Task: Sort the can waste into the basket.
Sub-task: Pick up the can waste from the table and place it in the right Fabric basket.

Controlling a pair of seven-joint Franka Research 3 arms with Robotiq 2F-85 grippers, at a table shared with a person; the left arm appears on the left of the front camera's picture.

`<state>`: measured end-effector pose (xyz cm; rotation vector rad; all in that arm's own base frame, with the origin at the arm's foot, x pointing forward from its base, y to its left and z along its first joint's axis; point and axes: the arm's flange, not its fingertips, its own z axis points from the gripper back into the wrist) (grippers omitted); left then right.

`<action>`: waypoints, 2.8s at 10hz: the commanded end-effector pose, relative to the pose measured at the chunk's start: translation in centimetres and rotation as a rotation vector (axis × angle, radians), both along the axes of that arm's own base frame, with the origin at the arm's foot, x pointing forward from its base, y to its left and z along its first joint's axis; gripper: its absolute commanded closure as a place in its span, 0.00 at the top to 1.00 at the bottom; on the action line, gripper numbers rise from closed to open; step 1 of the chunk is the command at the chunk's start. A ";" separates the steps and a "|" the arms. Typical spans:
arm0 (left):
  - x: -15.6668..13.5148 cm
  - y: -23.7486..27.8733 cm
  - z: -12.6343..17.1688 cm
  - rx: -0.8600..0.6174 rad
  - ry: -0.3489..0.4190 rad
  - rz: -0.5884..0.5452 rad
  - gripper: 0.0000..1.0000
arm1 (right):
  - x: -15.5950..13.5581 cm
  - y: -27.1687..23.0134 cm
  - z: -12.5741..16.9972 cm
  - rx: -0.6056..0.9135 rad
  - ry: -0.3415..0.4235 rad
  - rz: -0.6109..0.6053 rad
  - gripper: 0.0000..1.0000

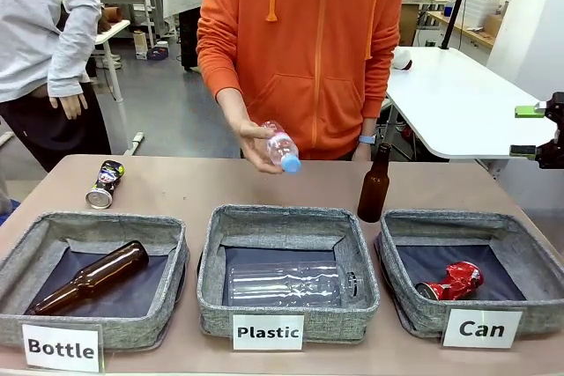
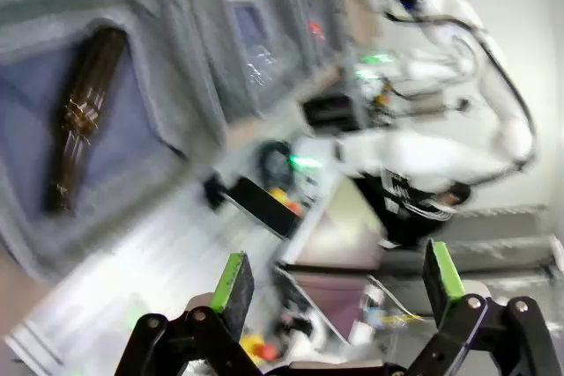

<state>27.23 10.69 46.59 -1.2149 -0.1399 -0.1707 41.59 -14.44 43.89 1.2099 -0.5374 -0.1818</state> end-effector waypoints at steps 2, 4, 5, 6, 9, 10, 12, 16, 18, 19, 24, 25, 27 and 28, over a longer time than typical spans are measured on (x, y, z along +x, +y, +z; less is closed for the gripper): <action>9.9 -1.2 0.8 0.365 -0.171 0.321 1.00 | -0.1 -0.2 0.2 -0.008 -0.017 0.010 1.00; 12.4 -1.8 0.8 0.479 -0.299 0.470 1.00 | -0.1 -0.2 0.2 -0.008 -0.017 0.010 1.00; 11.2 -2.2 1.8 0.335 -0.218 0.480 1.00 | -0.1 -0.2 0.2 -0.008 -0.017 0.010 1.00; 12.1 -0.8 2.3 0.411 -0.271 0.372 1.00 | -0.1 -0.2 0.2 -0.008 -0.017 0.010 1.00; 12.6 -1.2 2.0 0.419 -0.268 0.422 1.00 | -0.1 -0.2 0.2 -0.008 -0.017 0.010 1.00; 15.8 -1.9 2.2 0.517 -0.192 0.532 1.00 | -0.1 -0.2 0.2 -0.008 -0.017 0.010 1.00; 23.4 -3.9 1.0 0.645 -0.063 0.576 1.00 | -0.1 -0.2 0.2 -0.008 -0.017 0.010 1.00; 32.1 -6.5 -5.6 0.832 0.036 0.696 1.00 | -0.1 -0.2 0.2 -0.008 -0.017 0.010 1.00; 33.6 -8.4 -9.9 0.973 0.035 0.630 1.00 | -0.1 -0.2 0.2 -0.008 -0.017 0.010 1.00; 34.1 -9.2 -11.7 1.009 0.024 0.592 1.00 | -0.1 -0.2 0.2 -0.008 -0.017 0.010 1.00; 35.9 -10.8 -16.5 1.145 0.035 0.585 1.00 | -0.1 -0.2 0.2 -0.008 -0.017 0.010 1.00; 35.7 -10.9 -16.6 1.144 0.027 0.586 1.00 | -0.1 -0.2 0.2 -0.008 -0.017 0.010 1.00; 35.6 -11.0 -16.5 1.128 0.017 0.571 0.42 | -0.1 -0.2 0.2 -0.008 -0.017 0.010 1.00; 35.6 -11.0 -16.5 1.137 0.017 0.564 0.00 | -0.1 -0.2 0.2 -0.008 -0.017 0.010 1.00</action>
